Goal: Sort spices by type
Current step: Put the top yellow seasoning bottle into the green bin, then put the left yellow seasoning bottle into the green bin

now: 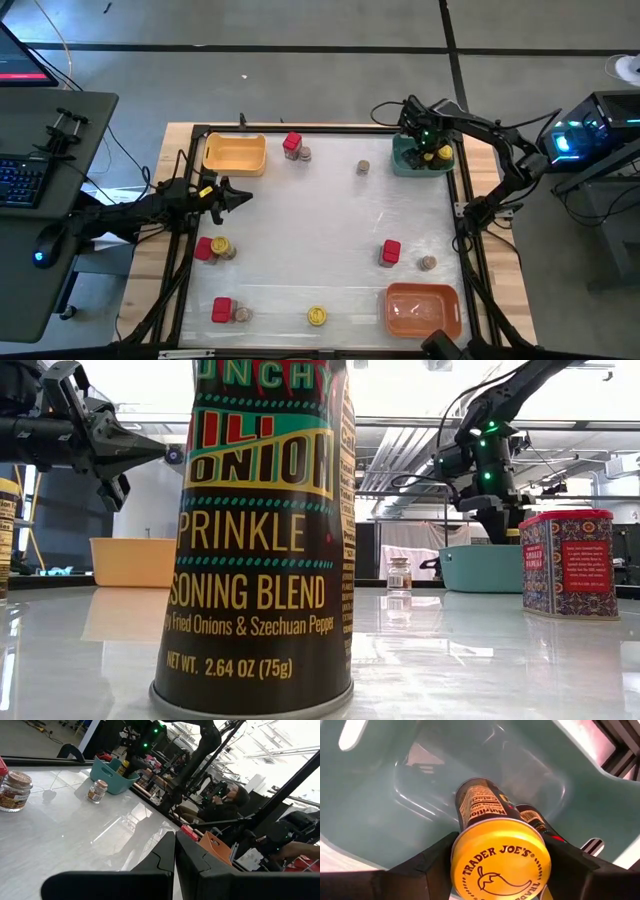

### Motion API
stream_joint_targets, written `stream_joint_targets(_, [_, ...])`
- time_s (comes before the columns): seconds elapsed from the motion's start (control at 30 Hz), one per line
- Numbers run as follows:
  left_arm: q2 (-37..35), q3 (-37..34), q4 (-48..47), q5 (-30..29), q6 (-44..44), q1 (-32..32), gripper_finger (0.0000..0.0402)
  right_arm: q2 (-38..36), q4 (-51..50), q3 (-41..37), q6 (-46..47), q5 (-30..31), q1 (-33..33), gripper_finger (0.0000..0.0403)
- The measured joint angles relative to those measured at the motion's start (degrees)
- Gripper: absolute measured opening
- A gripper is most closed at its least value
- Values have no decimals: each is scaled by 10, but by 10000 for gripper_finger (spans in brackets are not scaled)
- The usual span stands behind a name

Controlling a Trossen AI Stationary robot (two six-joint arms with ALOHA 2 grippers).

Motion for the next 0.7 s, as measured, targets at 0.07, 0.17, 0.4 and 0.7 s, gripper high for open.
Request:
stream_joint_targets(0.07, [0, 0, 0, 0, 0, 0, 0, 0, 0, 0, -1, 0, 0, 263])
stream_joint_targets(0.17, [0, 0, 0, 0, 0, 0, 0, 0, -2, 0, -2, 1, 0, 289])
stream_joint_targets(0.4, [0, 0, 0, 0, 0, 0, 0, 0, -5, 0, 0, 0, 0, 348])
stream_joint_targets(0.7, [0, 0, 0, 0, 0, 0, 0, 0, 4, 0, -7, 0, 0, 354])
